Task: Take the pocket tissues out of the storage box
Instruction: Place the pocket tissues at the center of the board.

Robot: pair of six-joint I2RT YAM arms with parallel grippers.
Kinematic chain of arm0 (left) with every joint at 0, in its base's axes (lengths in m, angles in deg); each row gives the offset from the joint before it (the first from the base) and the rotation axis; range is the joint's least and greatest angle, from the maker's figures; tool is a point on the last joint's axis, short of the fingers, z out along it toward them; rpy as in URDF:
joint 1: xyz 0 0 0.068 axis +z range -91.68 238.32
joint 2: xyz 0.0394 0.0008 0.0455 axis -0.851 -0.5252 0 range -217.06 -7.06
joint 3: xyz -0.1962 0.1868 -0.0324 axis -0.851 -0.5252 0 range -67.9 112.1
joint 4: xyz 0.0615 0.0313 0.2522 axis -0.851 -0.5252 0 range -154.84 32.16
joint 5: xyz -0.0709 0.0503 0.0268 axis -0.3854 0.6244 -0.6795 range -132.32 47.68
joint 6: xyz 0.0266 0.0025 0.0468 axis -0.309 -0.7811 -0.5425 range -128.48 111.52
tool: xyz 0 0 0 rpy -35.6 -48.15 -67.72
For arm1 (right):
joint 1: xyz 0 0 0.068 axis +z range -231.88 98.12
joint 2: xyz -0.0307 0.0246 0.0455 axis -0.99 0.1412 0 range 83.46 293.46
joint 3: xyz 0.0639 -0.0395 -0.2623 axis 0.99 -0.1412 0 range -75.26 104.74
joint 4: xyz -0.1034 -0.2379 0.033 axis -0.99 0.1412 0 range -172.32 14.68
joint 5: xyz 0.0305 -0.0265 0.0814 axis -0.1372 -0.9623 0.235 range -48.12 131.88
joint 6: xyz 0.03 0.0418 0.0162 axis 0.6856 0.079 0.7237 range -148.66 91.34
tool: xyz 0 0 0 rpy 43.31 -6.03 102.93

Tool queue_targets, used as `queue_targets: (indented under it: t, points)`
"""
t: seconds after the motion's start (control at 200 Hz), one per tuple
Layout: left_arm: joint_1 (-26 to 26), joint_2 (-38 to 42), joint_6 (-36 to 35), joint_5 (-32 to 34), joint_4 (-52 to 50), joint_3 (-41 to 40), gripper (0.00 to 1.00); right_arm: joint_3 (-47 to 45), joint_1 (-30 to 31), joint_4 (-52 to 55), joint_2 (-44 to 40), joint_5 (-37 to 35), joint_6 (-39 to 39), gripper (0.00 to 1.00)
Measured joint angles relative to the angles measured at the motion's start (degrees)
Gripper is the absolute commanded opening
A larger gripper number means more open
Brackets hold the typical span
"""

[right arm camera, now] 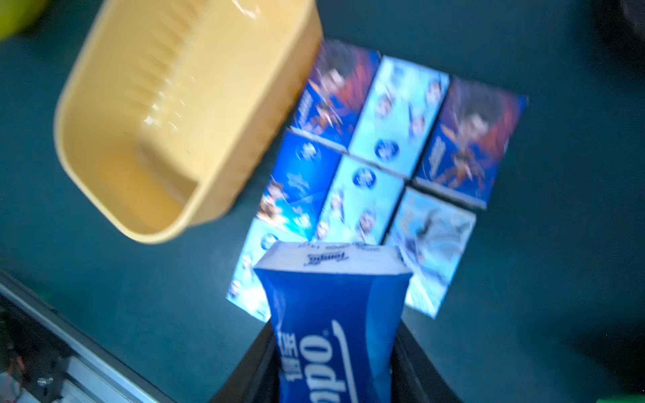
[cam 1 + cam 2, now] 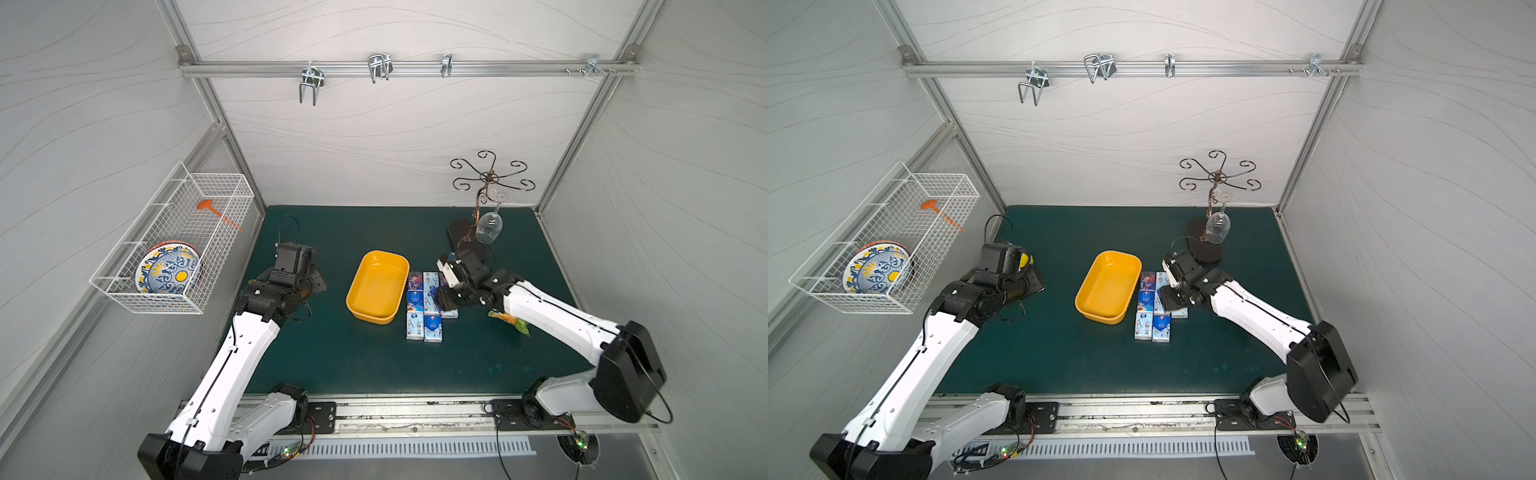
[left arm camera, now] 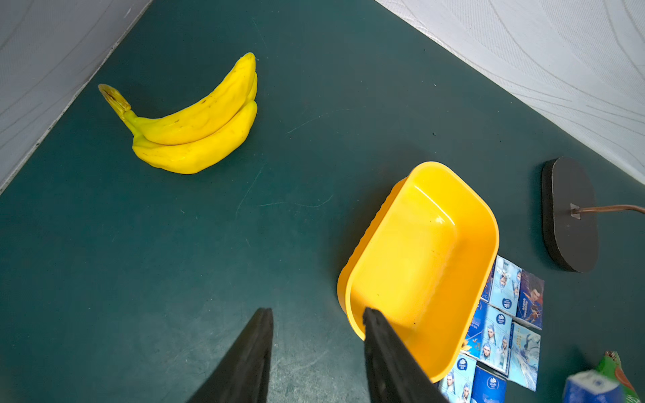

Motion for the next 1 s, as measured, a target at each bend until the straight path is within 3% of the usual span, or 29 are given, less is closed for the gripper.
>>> queue_targets:
  t: [0.12, 0.33, 0.665, 0.996]
  points:
    - [0.0, -0.11, 0.24, -0.2, 0.0, 0.0, 0.46, -8.2, 0.0, -0.74, -4.39, -0.42, 2.78, 0.46]
    - [0.0, -0.09, 0.24, -0.2, 0.0, 0.0, 0.46, -15.41, 0.0, -6.16, -2.93, -0.74, 6.69, 0.49]
    - [0.0, -0.04, 0.24, -0.17, -0.02, 0.0, 0.46, -16.26, 0.0, -10.78, -0.2, -1.2, 9.97, 0.6]
    - [0.0, -0.02, 0.31, -0.2, -0.02, 0.0, 0.46, -15.61, -0.57, -8.28, -5.77, -1.03, 10.14, 0.61]
